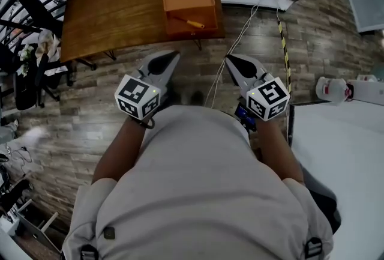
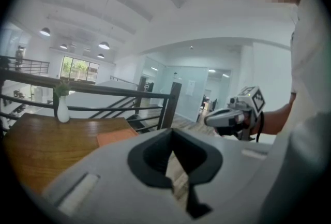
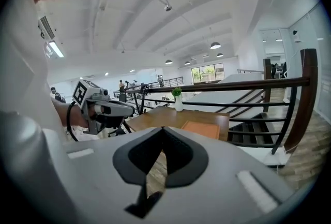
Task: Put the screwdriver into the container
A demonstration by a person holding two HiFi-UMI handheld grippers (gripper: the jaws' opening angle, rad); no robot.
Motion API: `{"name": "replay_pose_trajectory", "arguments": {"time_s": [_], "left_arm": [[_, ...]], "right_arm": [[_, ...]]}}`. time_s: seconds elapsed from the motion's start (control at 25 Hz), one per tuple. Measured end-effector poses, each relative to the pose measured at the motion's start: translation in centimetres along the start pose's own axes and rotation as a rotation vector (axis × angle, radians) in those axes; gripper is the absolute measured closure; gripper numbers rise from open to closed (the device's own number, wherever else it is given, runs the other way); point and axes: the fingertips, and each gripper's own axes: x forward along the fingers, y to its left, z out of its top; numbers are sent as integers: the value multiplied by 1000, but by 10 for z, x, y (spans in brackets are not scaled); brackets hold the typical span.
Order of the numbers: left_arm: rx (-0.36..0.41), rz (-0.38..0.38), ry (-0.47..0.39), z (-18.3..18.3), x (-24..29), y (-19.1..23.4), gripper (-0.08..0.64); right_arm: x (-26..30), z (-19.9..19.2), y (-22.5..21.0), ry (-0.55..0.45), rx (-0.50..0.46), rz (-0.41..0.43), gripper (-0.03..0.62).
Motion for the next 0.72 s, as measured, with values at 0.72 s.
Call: {"name": "replay_pose_trajectory", "arguments": {"time_s": [0.72], "left_arm": [[-22, 4, -15, -2, -7, -19, 557]], "right_arm": [[-20, -1, 9, -24, 53, 33, 584]]}}
